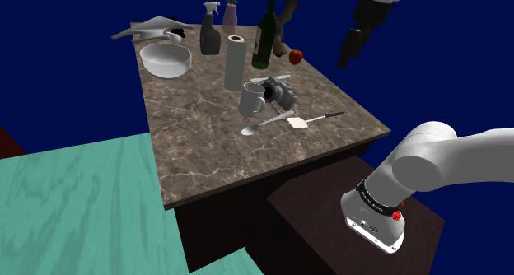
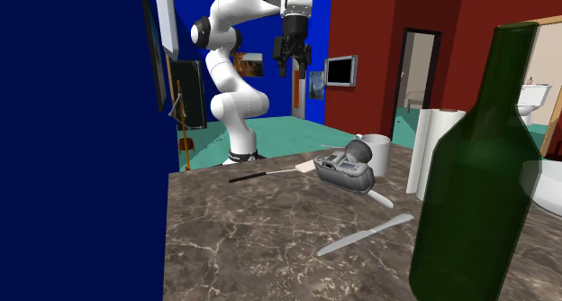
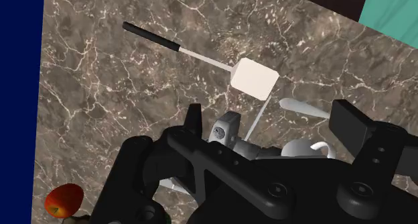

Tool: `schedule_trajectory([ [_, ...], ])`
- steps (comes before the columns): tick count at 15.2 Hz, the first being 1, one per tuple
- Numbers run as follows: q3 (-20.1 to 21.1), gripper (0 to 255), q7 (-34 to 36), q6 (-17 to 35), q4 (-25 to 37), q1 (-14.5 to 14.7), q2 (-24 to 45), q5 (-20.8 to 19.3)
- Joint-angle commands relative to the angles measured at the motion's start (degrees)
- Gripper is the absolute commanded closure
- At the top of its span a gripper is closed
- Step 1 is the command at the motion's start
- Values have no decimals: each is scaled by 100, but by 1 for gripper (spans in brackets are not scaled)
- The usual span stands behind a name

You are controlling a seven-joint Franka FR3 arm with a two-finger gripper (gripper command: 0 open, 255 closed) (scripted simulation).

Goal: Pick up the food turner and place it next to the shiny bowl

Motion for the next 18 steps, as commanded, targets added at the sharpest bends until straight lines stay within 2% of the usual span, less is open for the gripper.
schedule_trajectory([
  [1,0,0,0,0,0,0,0,0],
  [10,-1236,0,-3086,1412,-1602,709,-137,-911],
  [18,-2551,0,-5793,3008,-2379,1205,673,-1888],
])
